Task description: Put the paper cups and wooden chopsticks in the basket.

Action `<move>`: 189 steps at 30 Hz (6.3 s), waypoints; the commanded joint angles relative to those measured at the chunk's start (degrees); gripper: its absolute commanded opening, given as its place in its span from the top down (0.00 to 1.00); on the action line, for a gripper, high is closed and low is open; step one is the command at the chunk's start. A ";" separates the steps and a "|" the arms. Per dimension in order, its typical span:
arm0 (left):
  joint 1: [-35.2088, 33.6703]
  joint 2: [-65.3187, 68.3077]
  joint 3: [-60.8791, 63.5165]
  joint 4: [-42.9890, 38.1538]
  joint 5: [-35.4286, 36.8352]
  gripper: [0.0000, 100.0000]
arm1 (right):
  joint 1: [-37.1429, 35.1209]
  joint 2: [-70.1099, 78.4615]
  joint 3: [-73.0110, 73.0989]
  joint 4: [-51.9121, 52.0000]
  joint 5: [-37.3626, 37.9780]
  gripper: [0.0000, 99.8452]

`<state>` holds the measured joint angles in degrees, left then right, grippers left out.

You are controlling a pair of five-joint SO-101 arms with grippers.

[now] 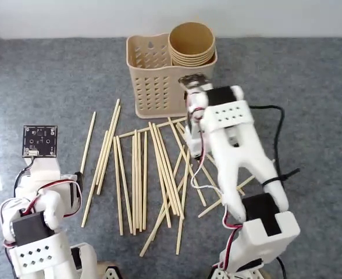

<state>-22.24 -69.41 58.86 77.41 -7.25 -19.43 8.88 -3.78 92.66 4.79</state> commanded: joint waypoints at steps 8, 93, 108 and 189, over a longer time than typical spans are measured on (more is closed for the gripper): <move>-6.24 0.09 -1.80 -0.26 -0.18 0.79 | -10.86 -3.21 7.74 -9.71 -0.79 0.60; -5.98 0.09 -0.57 -0.35 -0.18 0.79 | -4.00 -19.38 -10.73 -13.85 -5.54 0.99; -5.98 0.09 -0.57 -0.35 -0.18 0.79 | -4.53 -27.56 -10.46 -22.46 -7.74 0.99; -5.98 0.09 -0.48 -0.18 -0.18 0.79 | -8.92 -14.02 -10.46 -55.87 1.76 0.84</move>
<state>-28.22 -69.41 58.86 77.41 -7.25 -26.20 1.76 -13.45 32.88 5.67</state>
